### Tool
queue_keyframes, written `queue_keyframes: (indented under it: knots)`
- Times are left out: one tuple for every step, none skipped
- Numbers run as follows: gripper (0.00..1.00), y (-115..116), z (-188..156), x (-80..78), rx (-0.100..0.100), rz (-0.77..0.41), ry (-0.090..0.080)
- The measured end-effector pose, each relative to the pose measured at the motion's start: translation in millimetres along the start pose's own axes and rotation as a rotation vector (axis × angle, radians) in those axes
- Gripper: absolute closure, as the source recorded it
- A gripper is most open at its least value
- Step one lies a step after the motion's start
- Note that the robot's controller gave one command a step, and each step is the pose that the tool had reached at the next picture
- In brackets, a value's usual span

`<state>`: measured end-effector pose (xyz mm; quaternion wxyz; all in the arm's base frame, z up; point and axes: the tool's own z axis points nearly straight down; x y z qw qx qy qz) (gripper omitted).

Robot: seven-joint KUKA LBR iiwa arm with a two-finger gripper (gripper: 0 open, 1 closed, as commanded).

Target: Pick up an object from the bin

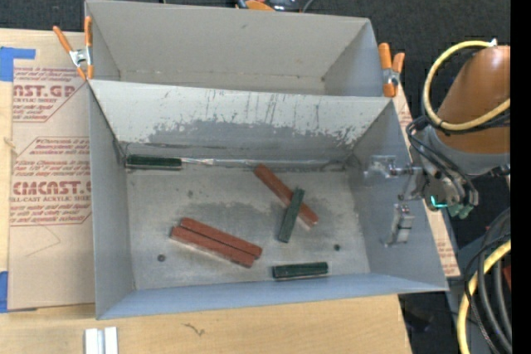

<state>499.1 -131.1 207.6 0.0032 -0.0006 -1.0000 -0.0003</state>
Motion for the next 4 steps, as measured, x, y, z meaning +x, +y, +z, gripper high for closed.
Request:
queue_keyframes:
  knots:
    - [0.0,30.3,141.7,-58.9,-0.001,-0.166,-0.003]
    - [0.0,101.4,137.3,-77.7,-0.002,-0.246,-0.01]
    - [1.0,97.5,136.7,-77.2,0.001,-0.241,-0.008]
    - [1.0,87.1,-8.1,-65.5,0.004,-0.318,-0.016]
